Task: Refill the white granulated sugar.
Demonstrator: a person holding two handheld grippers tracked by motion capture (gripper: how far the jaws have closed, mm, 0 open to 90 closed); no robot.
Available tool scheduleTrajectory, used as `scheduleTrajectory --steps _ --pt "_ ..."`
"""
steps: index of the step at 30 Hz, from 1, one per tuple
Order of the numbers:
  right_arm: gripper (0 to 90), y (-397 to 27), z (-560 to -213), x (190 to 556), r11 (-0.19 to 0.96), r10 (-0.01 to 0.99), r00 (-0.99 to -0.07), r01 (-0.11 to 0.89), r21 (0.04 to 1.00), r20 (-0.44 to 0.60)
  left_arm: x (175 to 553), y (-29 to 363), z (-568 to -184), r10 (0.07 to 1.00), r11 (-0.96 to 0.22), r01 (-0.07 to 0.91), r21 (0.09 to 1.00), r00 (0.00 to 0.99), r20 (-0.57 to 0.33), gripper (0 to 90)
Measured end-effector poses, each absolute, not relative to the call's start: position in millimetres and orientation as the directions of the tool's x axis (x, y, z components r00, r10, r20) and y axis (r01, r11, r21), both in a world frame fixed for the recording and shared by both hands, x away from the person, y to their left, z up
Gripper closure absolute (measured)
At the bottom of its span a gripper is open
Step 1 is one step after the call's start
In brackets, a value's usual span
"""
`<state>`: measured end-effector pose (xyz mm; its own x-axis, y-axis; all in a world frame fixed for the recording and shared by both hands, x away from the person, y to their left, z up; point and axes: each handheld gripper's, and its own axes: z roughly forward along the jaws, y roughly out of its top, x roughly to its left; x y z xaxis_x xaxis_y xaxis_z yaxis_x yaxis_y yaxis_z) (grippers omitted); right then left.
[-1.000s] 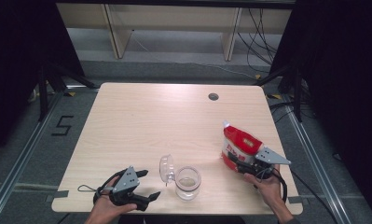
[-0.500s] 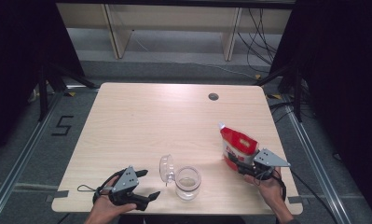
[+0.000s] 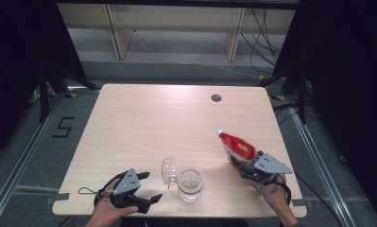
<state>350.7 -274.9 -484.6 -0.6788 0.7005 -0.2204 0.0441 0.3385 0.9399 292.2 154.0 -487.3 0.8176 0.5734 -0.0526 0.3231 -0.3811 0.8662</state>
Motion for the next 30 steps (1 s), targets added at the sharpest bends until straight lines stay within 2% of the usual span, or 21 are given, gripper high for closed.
scheduleTrajectory --steps 2,3,6,7,8,11,12,14,16,19,28,30 --pt "48.1 -274 -483 349 0.345 0.699 -0.678 0.041 0.938 -0.228 293 155 -487 0.563 -0.395 0.305 0.867 0.826 -0.033 15.5" --pt "48.2 -273 -478 345 0.415 0.674 -0.656 -0.044 0.909 -0.339 292 155 -487 0.576 -0.387 0.323 0.864 0.816 -0.047 15.5" --pt "48.2 -271 -472 339 0.460 0.643 -0.653 -0.090 0.884 -0.401 292 155 -487 0.577 -0.386 0.324 0.864 0.816 -0.048 15.5" --pt "48.2 -271 -472 339 0.460 0.643 -0.653 -0.090 0.884 -0.401 294 157 -487 0.570 -0.407 0.316 0.857 0.821 -0.033 15.5" --pt "48.3 -268 -469 334 0.489 0.630 -0.647 -0.100 0.867 -0.430 293 155 -488 0.574 -0.376 0.329 0.866 0.816 -0.061 15.5" --pt "48.3 -265 -466 330 0.514 0.604 -0.649 -0.125 0.848 -0.462 293 155 -489 0.576 -0.373 0.331 0.867 0.815 -0.063 15.5" --pt "48.3 -264 -466 328 0.528 0.594 -0.647 -0.135 0.839 -0.478 294 158 -488 0.573 -0.406 0.321 0.855 0.819 -0.035 15.5" --pt "48.4 -259 -464 325 0.566 0.566 -0.634 -0.167 0.808 -0.527 294 156 -488 0.571 -0.373 0.336 0.865 0.818 -0.072 15.5" --pt "48.4 -257 -463 323 0.577 0.552 -0.644 -0.164 0.800 -0.530 294 157 -488 0.571 -0.382 0.334 0.862 0.818 -0.064 15.5" --pt "48.5 -253 -460 319 0.621 0.514 -0.625 -0.202 0.758 -0.588 295 157 -488 0.570 -0.382 0.324 0.866 0.820 -0.055 15.5" --pt "48.6 -243 -449 306 0.758 0.354 -0.537 -0.314 0.572 -0.765 295 157 -489 0.585 -0.372 0.339 0.864 0.809 -0.066 15.5" --pt "48.7 -242 -450 303 0.755 0.374 -0.544 -0.292 0.587 -0.751 296 158 -489 0.578 -0.373 0.339 0.864 0.813 -0.069 15.4"
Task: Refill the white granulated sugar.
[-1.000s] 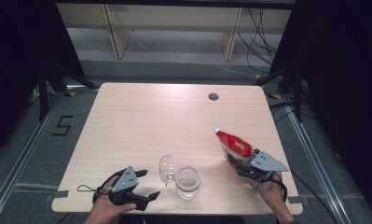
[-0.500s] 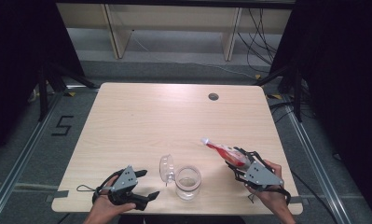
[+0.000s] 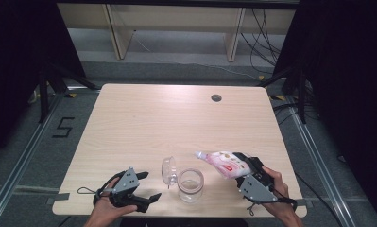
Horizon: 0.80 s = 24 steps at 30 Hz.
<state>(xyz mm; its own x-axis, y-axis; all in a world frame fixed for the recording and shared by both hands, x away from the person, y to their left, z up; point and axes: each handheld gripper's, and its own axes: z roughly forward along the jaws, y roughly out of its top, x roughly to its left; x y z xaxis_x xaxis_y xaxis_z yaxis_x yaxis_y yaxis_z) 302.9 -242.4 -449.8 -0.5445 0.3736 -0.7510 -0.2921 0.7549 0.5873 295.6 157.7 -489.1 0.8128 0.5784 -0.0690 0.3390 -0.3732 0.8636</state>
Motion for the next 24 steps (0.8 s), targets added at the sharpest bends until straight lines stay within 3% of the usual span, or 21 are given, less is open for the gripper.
scheduleTrajectory --steps 4,12,17,19,21,24 --pt "48.7 -241 -446 300 0.792 0.292 -0.514 -0.343 0.505 -0.807 297 158 -489 0.570 -0.380 0.320 0.868 0.820 -0.053 15.4" --pt "48.9 -238 -447 289 0.807 0.284 -0.509 -0.330 0.489 -0.813 297 159 -489 0.568 -0.388 0.319 0.865 0.821 -0.048 15.5" --pt "48.9 -237 -446 284 0.827 0.234 -0.485 -0.356 0.435 -0.843 296 158 -489 0.582 -0.372 0.334 0.866 0.811 -0.063 15.5" --pt "48.9 -235 -444 283 0.848 0.158 -0.451 -0.395 0.354 -0.879 296 158 -489 0.579 -0.370 0.336 0.866 0.812 -0.067 15.4" --pt "49.0 -234 -448 280 0.845 0.192 -0.470 -0.368 0.388 -0.862 296 159 -489 0.581 -0.370 0.337 0.866 0.811 -0.068 15.5" --pt "49.0 -232 -448 278 0.858 0.150 -0.458 -0.379 0.346 -0.876 296 159 -489 0.586 -0.363 0.347 0.865 0.807 -0.077 15.5"
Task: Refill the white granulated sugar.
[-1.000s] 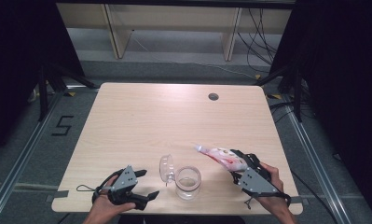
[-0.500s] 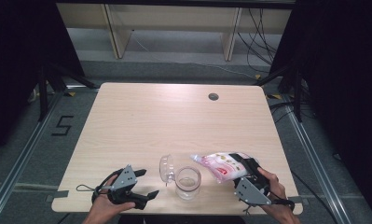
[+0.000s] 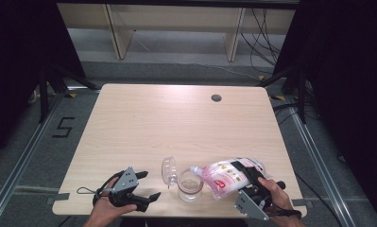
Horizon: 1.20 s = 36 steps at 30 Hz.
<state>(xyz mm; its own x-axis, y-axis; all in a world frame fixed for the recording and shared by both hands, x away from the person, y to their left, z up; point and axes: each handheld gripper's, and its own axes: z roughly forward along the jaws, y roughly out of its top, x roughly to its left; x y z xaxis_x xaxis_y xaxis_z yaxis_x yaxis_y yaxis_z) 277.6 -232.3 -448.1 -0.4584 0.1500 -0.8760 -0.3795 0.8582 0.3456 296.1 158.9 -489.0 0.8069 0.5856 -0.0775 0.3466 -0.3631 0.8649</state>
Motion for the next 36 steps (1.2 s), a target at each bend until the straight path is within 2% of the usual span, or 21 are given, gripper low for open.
scheduleTrajectory --steps 1,3,4,5,6,7,9,10,12,13,14,16,18,24,26,28,30,33,36 --pt "49.0 -232 -445 277 0.868 0.116 -0.443 -0.389 0.308 -0.889 296 159 -489 0.586 -0.364 0.341 0.867 0.807 -0.071 15.5" --pt "49.0 -231 -448 273 0.870 0.145 -0.452 -0.365 0.331 -0.880 296 159 -489 0.585 -0.368 0.345 0.863 0.808 -0.073 15.5" --pt "49.0 -229 -446 275 0.879 0.078 -0.418 -0.400 0.261 -0.905 296 159 -489 0.588 -0.362 0.344 0.866 0.806 -0.074 15.5" --pt "49.1 -229 -448 273 0.886 0.100 -0.433 -0.370 0.278 -0.896 296 159 -489 0.587 -0.364 0.343 0.866 0.806 -0.073 15.5" --pt "49.1 -228 -446 275 0.881 0.052 -0.407 -0.411 0.234 -0.912 296 159 -489 0.587 -0.363 0.344 0.866 0.806 -0.073 15.5" --pt "49.1 -227 -447 275 0.882 0.042 -0.411 -0.412 0.227 -0.911 296 159 -489 0.587 -0.362 0.344 0.866 0.806 -0.074 15.5" --pt "49.1 -225 -444 276 0.880 -0.042 -0.376 -0.452 0.144 -0.926 296 159 -489 0.587 -0.363 0.343 0.866 0.806 -0.074 15.4" --pt "49.2 -225 -450 273 0.888 0.040 -0.413 -0.403 0.222 -0.910 296 159 -489 0.584 -0.364 0.345 0.865 0.808 -0.077 15.5" --pt "49.2 -224 -445 274 0.889 -0.037 -0.375 -0.435 0.141 -0.926 296 159 -489 0.586 -0.362 0.343 0.867 0.807 -0.074 15.5" --pt "49.2 -225 -448 272 0.899 0.005 -0.395 -0.401 0.177 -0.919 296 159 -489 0.585 -0.366 0.342 0.866 0.808 -0.072 15.5" --pt "49.3 -223 -445 274 0.890 -0.050 -0.363 -0.440 0.124 -0.930 296 159 -489 0.581 -0.371 0.336 0.866 0.811 -0.065 15.5" --pt "49.3 -223 -447 272 0.900 -0.024 -0.373 -0.412 0.142 -0.928 296 159 -489 0.583 -0.370 0.337 0.866 0.810 -0.066 15.5" --pt "49.3 -220 -445 273 0.890 -0.093 -0.332 -0.450 0.071 -0.939 296 158 -489 0.582 -0.370 0.337 0.866 0.810 -0.067 15.5" --pt "49.4 -219 -448 272 0.897 -0.106 -0.332 -0.438 0.054 -0.937 296 158 -489 0.587 -0.369 0.340 0.865 0.807 -0.066 15.5" --pt "49.5 -216 -446 272 0.891 -0.150 -0.300 -0.455 0.003 -0.942 296 158 -490 0.584 -0.374 0.338 0.864 0.809 -0.064 15.5" --pt "49.5 -216 -447 272 0.894 -0.124 -0.316 -0.447 0.033 -0.941 296 157 -490 0.586 -0.365 0.342 0.866 0.807 -0.072 15.5" --pt "49.6 -215 -445 272 0.888 -0.146 -0.299 -0.460 0.009 -0.943 296 157 -490 0.587 -0.363 0.341 0.867 0.807 -0.072 15.5" --pt "49.6 -215 -449 269 0.912 -0.122 -0.323 -0.409 0.022 -0.938 296 159 -489 0.589 -0.376 0.338 0.863 0.806 -0.059 15.5" --pt "49.7 -213 -444 272 0.889 -0.178 -0.282 -0.456 -0.031 -0.943 297 158 -489 0.577 -0.381 0.320 0.867 0.815 -0.047 15.5"
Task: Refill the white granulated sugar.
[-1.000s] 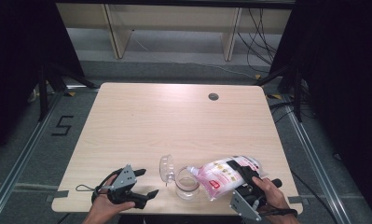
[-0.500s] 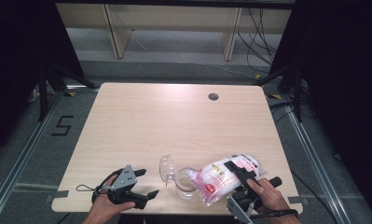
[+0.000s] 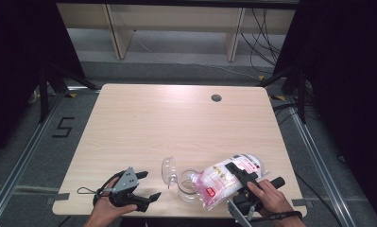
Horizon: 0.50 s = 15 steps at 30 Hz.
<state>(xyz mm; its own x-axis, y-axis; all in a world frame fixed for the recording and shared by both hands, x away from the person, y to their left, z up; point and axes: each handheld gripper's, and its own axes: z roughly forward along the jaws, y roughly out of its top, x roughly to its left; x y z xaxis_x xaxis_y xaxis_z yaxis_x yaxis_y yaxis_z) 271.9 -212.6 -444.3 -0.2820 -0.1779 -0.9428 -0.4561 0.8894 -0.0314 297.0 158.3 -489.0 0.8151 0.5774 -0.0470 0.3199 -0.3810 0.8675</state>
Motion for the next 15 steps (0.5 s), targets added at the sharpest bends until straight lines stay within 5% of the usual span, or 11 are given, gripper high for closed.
scheduleTrajectory --steps 15 --pt "49.9 -208.6 -442.0 270.0 0.883 -0.236 -0.245 -0.458 -0.102 -0.940 296.5 157.3 -490.9 0.586 -0.372 0.344 0.862 0.807 -0.070 15.4"
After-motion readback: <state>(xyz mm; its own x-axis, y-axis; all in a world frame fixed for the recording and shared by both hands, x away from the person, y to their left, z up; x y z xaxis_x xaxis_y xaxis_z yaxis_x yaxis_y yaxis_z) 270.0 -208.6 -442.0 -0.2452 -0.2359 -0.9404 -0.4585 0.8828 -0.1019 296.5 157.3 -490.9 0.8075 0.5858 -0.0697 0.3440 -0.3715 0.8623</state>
